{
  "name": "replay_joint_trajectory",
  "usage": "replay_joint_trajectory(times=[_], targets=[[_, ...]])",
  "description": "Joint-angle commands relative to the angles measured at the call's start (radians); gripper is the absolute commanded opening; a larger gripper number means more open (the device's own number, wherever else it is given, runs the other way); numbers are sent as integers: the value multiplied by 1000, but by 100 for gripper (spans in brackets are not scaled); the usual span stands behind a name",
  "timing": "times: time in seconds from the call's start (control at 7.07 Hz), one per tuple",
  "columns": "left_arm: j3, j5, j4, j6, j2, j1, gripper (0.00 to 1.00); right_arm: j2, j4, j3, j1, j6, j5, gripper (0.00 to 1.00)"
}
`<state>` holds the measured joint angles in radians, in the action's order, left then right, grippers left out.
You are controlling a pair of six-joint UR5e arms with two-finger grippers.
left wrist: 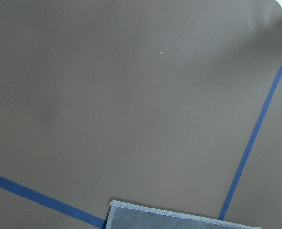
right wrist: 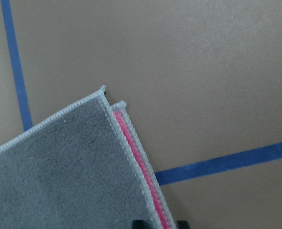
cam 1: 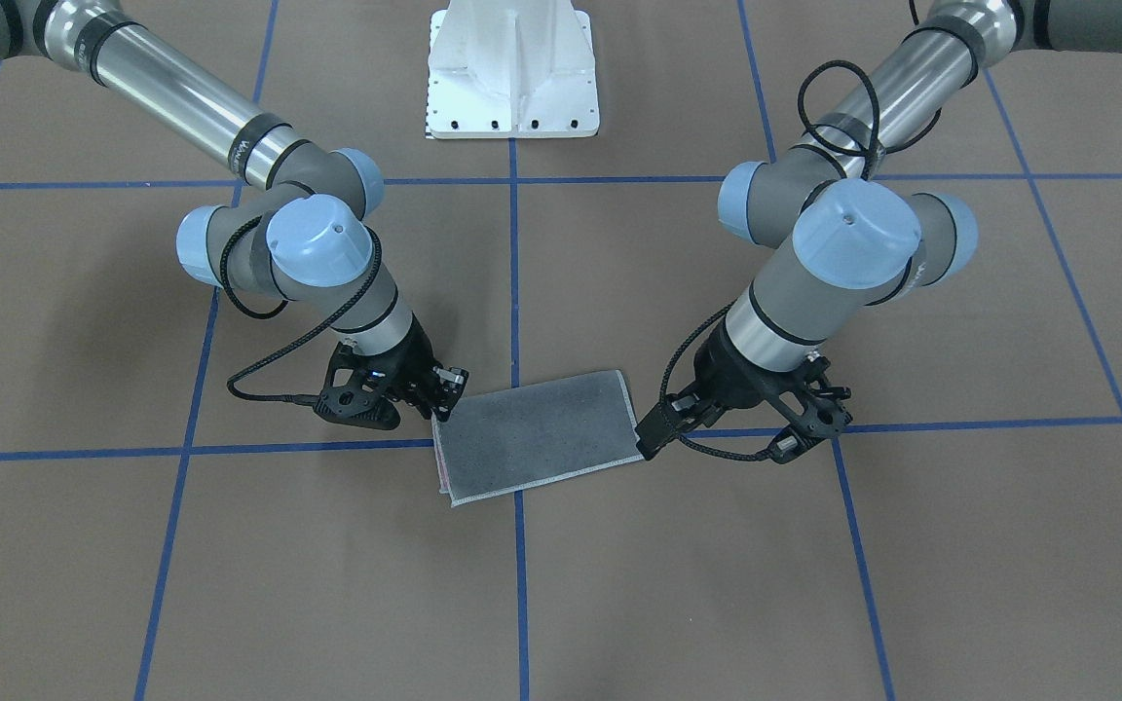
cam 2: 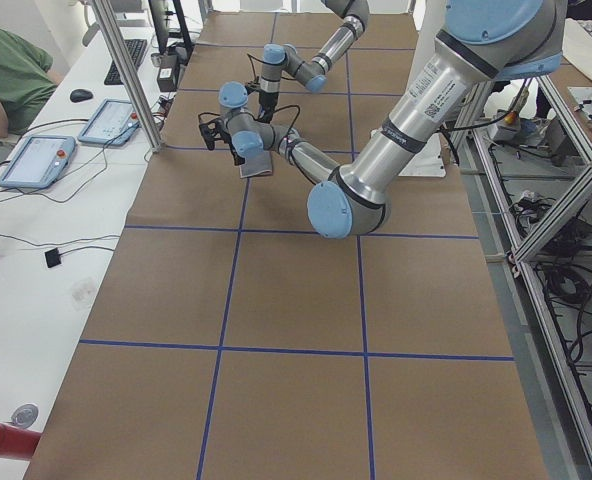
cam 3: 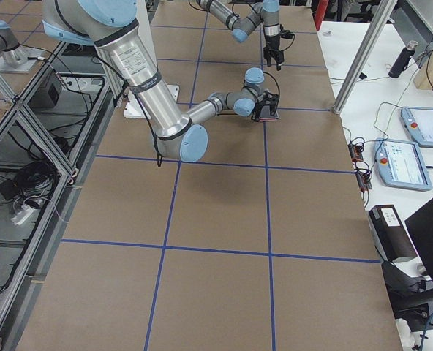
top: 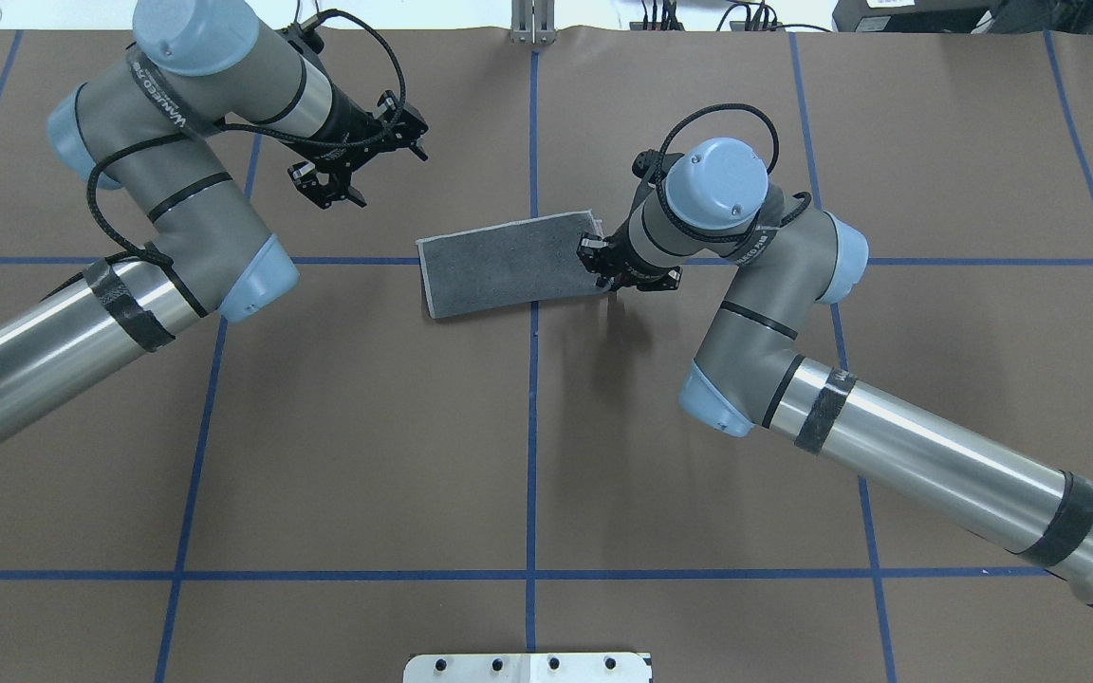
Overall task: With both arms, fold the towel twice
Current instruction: 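Grasp the folded towel's end with the right gripper while the left arm withdraws, then fold the grasped end over toward the robot with the right gripper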
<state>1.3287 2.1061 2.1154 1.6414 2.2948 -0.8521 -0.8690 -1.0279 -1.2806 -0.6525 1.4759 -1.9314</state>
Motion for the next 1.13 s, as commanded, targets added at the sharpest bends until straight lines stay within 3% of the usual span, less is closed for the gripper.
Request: replay_joint_trajectory(times=[0.0,0.57,0.99], targets=[[1,0,0,0,2,-2,100,-2,0,-8,-10,0,-18,0],[1,2,0,0,0,-10,100,-113,6,-212,-28,-3,-179,0],[0,0,0,0,-3,-10,100,-157,8,-307,17,6,-210,0]])
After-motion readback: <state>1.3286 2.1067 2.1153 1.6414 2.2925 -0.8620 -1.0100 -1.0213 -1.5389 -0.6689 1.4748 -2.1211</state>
